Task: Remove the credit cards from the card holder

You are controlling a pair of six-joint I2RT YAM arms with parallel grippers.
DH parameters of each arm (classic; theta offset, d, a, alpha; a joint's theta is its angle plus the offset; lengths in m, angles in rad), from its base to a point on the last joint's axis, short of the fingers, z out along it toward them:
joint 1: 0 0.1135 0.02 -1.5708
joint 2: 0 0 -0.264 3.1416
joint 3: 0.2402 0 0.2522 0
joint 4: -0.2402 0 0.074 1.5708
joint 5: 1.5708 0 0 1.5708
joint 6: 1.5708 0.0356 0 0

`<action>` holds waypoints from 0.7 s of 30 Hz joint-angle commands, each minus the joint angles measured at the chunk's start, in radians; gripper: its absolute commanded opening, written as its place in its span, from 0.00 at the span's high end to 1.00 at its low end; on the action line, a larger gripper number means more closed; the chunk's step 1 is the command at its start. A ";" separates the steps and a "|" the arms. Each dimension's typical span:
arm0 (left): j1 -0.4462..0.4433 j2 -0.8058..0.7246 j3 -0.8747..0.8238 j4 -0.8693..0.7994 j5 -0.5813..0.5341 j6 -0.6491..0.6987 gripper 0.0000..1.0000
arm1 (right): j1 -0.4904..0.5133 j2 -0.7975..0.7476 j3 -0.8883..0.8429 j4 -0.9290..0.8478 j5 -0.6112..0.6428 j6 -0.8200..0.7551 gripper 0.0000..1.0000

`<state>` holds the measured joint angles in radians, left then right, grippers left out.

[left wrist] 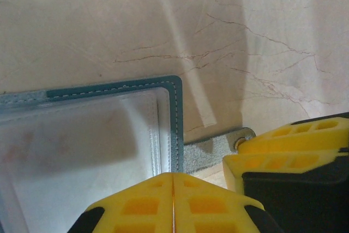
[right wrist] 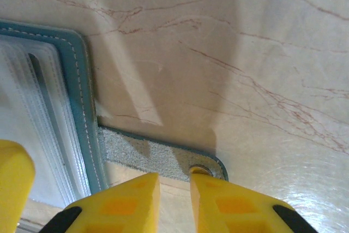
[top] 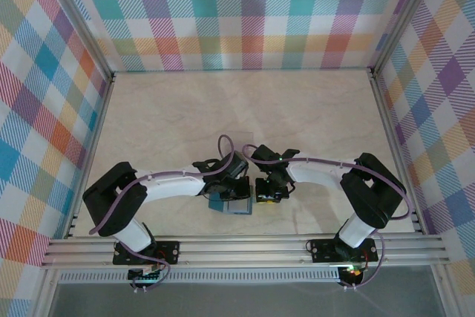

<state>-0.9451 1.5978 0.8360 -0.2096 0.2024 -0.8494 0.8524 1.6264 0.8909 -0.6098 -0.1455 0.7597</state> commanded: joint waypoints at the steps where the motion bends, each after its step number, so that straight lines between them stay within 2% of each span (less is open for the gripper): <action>1: -0.010 0.013 0.009 -0.017 0.009 -0.011 0.92 | 0.007 0.034 -0.023 0.005 0.019 -0.004 0.75; 7: -0.011 0.028 0.006 -0.056 -0.002 0.001 0.92 | 0.007 0.039 -0.023 0.005 0.020 -0.003 0.75; 21: -0.011 -0.008 0.020 -0.249 -0.130 0.062 0.89 | 0.007 0.043 -0.023 0.002 0.023 -0.004 0.74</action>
<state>-0.9470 1.6032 0.8490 -0.3309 0.1444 -0.8181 0.8524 1.6283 0.8909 -0.6094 -0.1455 0.7593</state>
